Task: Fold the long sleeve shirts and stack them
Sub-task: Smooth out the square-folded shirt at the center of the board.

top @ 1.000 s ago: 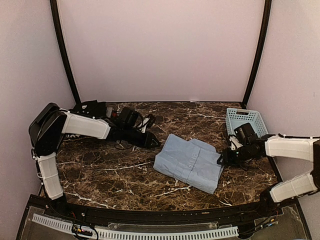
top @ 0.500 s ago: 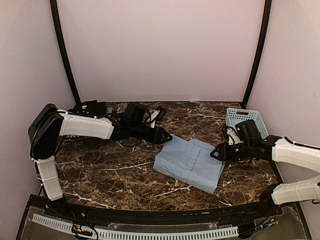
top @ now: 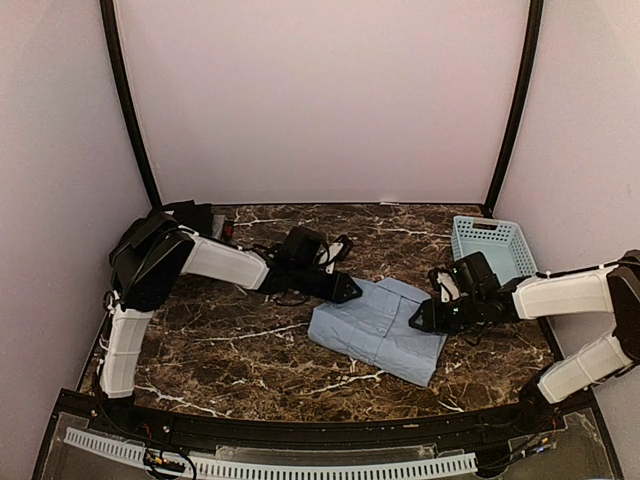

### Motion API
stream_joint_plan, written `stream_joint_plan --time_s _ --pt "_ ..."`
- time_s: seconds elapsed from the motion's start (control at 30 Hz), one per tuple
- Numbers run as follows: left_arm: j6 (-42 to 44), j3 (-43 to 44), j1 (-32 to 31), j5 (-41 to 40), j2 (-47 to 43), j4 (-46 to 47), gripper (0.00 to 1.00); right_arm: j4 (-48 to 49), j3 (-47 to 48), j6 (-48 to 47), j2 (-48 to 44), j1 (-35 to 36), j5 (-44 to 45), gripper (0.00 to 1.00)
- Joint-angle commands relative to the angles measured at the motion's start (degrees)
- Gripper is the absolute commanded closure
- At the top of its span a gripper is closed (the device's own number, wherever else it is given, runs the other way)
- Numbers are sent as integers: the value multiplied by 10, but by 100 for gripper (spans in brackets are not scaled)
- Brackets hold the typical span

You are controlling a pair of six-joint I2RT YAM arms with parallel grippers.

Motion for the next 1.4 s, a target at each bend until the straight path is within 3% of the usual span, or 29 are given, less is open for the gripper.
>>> stream_joint_plan --time_s 0.0,0.3,0.53,0.67,0.97,1.37 --pt "16 33 2 -25 20 -2 68 7 -22 0 3 -7 43 50" --pt "28 39 3 -32 20 15 67 -35 -27 -33 -77 -1 48 50" --pt "50 32 2 -34 -60 10 67 -71 -25 -34 -218 33 -16 50" --pt "39 -24 0 -20 -117 15 67 -76 -35 -16 -254 63 -31 50" --pt "3 -186 -55 -34 -208 50 67 -47 -41 6 -202 173 2 51" --pt "-14 -259 -72 -51 -130 88 67 -32 -92 20 -97 183 44 53"
